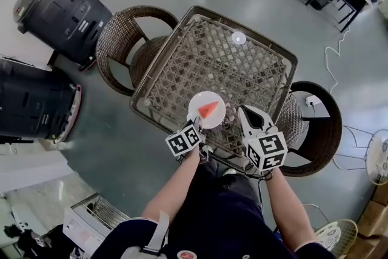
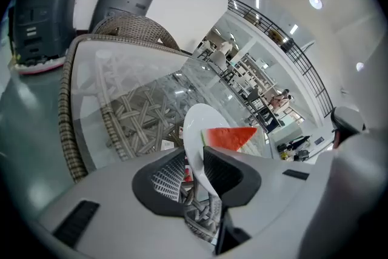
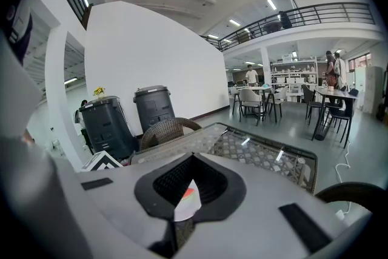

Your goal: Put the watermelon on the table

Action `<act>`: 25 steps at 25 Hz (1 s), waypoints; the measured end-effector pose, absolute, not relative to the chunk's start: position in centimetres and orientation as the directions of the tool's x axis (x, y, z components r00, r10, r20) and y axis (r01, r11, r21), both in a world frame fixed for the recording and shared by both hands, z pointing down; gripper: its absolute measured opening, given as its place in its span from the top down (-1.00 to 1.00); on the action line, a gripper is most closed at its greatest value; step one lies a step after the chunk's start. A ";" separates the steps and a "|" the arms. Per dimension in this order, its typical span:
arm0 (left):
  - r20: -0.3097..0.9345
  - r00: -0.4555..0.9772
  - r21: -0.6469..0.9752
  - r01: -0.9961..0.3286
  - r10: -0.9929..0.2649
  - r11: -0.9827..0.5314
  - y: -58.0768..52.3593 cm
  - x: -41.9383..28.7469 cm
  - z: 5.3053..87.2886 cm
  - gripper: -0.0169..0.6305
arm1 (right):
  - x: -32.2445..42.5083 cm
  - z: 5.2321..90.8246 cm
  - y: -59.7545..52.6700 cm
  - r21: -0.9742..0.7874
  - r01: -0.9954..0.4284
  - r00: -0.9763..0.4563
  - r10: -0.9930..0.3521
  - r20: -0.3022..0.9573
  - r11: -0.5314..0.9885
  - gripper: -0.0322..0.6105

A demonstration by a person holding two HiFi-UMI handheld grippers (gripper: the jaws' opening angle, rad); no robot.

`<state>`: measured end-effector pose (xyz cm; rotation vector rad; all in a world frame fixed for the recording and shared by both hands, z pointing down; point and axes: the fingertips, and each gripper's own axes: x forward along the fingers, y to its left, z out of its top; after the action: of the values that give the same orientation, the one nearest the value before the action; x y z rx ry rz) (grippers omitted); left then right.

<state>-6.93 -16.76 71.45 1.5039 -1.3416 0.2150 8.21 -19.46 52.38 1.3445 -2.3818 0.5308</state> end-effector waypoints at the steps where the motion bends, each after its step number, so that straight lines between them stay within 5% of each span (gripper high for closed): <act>1: 0.712 0.341 0.547 -0.818 -0.614 0.180 -16.8 -7.0 71.4 0.70 | 8.2 52.4 -19.4 -0.148 -0.866 -0.486 -0.733 0.476 0.478 0.89; 25: 0.800 0.205 0.357 -0.918 -0.563 0.173 -16.7 -7.0 71.7 0.63 | 8.9 51.9 -19.4 -0.149 -0.871 -0.480 -0.742 0.469 0.469 0.89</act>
<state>-6.99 -16.68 71.70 1.5054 -1.4730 0.4586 8.86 -19.40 51.92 1.3627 -2.3826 0.5305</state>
